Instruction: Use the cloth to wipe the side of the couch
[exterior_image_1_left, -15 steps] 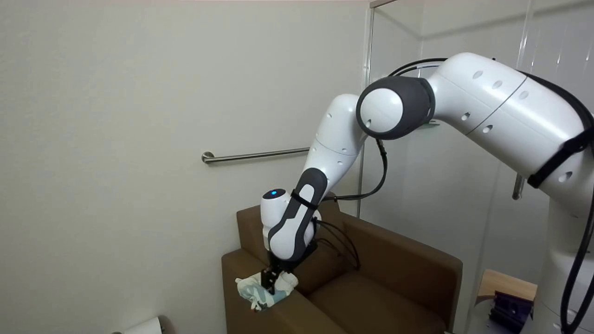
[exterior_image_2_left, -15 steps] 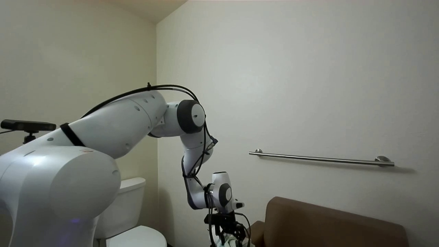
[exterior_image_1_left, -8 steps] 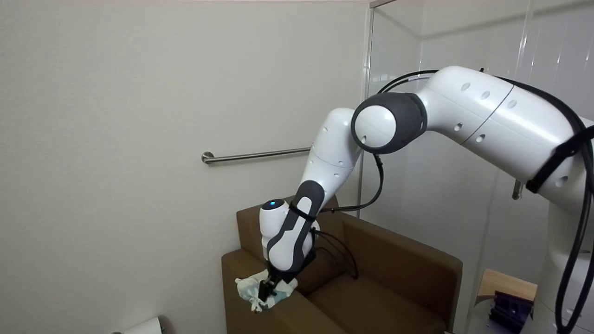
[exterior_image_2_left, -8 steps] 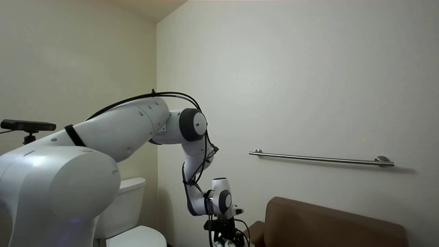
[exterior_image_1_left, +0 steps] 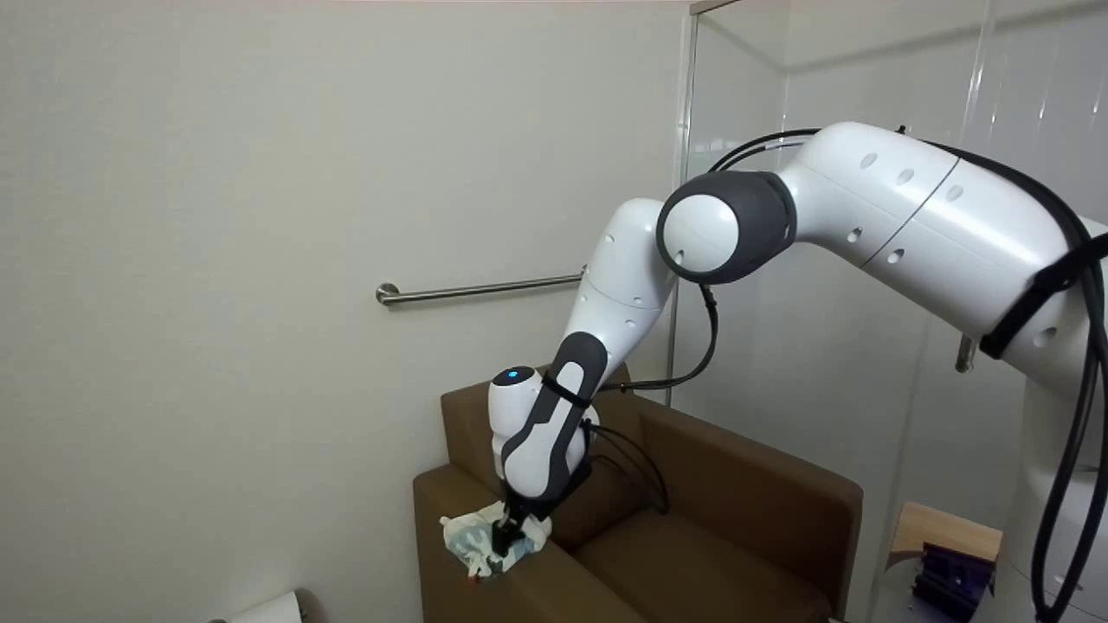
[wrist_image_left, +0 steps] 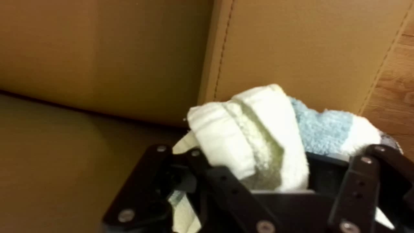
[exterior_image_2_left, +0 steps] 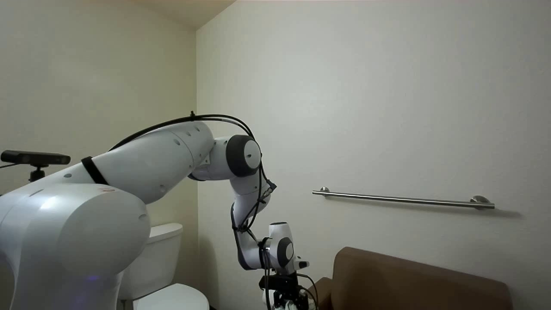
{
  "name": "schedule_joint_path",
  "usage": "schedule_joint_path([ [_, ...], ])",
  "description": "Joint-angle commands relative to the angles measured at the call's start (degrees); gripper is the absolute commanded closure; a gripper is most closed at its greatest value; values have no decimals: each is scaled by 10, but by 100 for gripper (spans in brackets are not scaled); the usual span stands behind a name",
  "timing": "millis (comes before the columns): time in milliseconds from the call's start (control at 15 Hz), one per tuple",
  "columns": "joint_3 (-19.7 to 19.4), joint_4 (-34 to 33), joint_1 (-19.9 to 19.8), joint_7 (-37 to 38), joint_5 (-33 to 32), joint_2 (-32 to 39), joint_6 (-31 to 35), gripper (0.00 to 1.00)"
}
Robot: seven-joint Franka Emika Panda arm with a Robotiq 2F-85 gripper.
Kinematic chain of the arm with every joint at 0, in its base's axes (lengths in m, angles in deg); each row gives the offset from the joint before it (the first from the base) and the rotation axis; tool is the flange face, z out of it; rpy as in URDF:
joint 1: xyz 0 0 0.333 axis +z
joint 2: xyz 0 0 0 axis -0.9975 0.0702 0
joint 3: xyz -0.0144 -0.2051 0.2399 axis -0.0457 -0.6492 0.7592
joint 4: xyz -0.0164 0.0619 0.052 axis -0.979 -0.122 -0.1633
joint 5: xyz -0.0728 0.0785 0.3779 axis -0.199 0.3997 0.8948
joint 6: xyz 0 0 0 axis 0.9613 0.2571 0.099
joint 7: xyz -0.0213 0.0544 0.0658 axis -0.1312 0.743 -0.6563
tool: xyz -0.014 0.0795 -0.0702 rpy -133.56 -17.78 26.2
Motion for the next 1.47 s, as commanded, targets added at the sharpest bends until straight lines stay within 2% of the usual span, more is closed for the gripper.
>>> schedule_joint_path([
  [0,15,11,4,-38,11,-24,-18,96],
  [133,12,14,16,-37,8,-39,-39,99],
  [200,12,14,20,-35,8,-46,-58,90],
  [267,9,15,25,-33,5,-52,-72,72],
  [333,2,16,33,-29,0,-59,-88,93],
  [400,2,18,36,-31,-3,-64,-101,90],
  [600,12,13,28,-39,0,-68,-126,91],
  [1000,10,-14,32,-40,-5,-63,-139,91],
  [1400,5,-113,51,-50,-22,-65,-176,91],
])
